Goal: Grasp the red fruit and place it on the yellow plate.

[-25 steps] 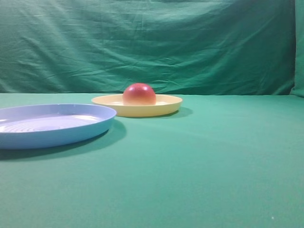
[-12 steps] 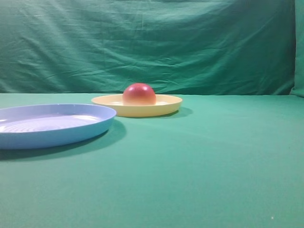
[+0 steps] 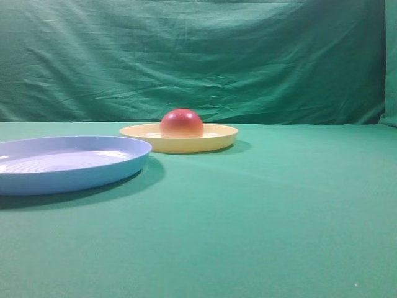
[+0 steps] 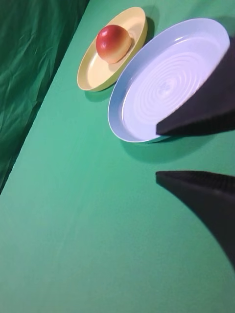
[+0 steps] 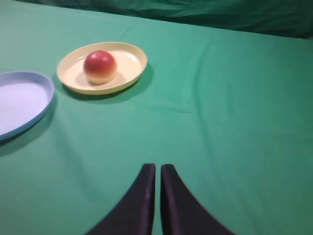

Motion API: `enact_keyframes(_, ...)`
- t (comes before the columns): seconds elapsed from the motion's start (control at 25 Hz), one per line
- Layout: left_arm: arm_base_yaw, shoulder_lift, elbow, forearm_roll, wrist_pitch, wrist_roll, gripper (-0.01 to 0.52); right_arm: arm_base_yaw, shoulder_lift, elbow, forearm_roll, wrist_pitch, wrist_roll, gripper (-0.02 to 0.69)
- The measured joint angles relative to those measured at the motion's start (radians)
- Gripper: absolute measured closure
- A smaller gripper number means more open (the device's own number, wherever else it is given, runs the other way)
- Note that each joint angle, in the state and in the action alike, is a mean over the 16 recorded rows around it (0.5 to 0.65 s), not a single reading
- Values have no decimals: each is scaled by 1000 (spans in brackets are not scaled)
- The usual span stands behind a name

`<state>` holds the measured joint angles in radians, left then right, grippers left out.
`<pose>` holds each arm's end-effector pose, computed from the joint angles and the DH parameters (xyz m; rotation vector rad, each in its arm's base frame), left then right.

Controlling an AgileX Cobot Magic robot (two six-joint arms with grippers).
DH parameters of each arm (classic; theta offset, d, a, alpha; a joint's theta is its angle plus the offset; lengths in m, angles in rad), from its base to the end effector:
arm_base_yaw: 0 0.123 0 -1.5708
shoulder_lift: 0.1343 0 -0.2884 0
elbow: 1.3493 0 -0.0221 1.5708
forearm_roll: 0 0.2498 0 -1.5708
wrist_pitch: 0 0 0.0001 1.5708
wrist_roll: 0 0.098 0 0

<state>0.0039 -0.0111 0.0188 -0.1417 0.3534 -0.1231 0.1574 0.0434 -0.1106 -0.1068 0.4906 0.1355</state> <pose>0.0554 -0.0046 0.1740 -0.2054 1.8354 -0.2214 0.0521 0.0033 0.2021 -0.0766 1.9036 0.0868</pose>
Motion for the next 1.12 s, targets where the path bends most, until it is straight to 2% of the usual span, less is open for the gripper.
enact_keyframes(0.32, 0, 0, 0, 0, 0, 0, 357, -100, -56, 101, -7, -49, -3, 665)
enact_keyframes(1.12, 0, 0, 0, 0, 0, 0, 357, -108, -56, 131, -9, -91, -21, 665)
